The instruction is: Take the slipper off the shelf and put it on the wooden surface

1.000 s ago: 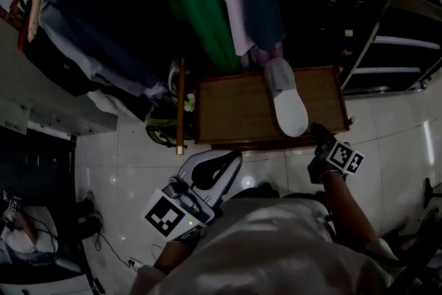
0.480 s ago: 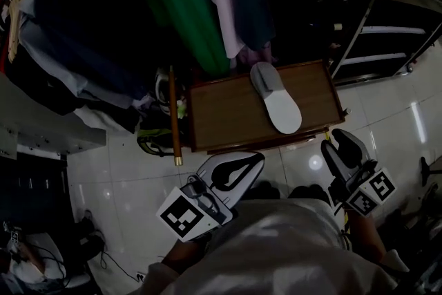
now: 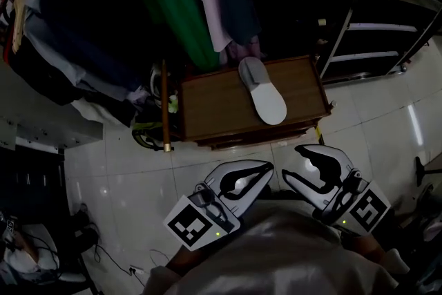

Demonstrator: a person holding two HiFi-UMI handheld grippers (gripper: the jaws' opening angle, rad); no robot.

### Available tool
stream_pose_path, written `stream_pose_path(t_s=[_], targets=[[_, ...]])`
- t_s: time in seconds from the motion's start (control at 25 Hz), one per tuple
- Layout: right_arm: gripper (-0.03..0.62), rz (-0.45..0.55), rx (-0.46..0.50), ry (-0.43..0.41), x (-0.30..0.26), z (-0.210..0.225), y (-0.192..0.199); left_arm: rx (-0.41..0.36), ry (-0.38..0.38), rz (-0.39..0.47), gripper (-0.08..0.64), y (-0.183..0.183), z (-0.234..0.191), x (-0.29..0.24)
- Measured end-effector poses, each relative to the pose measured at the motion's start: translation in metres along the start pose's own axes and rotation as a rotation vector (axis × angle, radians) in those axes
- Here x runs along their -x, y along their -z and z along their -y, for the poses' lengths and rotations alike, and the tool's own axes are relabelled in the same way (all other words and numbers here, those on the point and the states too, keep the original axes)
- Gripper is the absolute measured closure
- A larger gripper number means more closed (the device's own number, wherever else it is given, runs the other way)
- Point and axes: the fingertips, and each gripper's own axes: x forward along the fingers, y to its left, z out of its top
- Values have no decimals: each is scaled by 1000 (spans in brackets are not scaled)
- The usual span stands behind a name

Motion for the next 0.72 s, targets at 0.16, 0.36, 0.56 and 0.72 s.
stream_pose_path(t_s=[0.16, 0.36, 0.56, 0.72], targets=[[426, -7, -11, -58, 27, -10, 5, 0, -50, -49, 568, 9, 26, -4], [427, -57, -60, -123, 61, -27, 36, 34, -112, -18, 568, 18, 70, -13], [428, -27, -38, -116, 73, -47, 43, 26, -118, -49, 573, 37, 91, 6], [430, -9, -21, -59, 80, -49, 30, 2, -104, -36, 574, 20, 87, 15]])
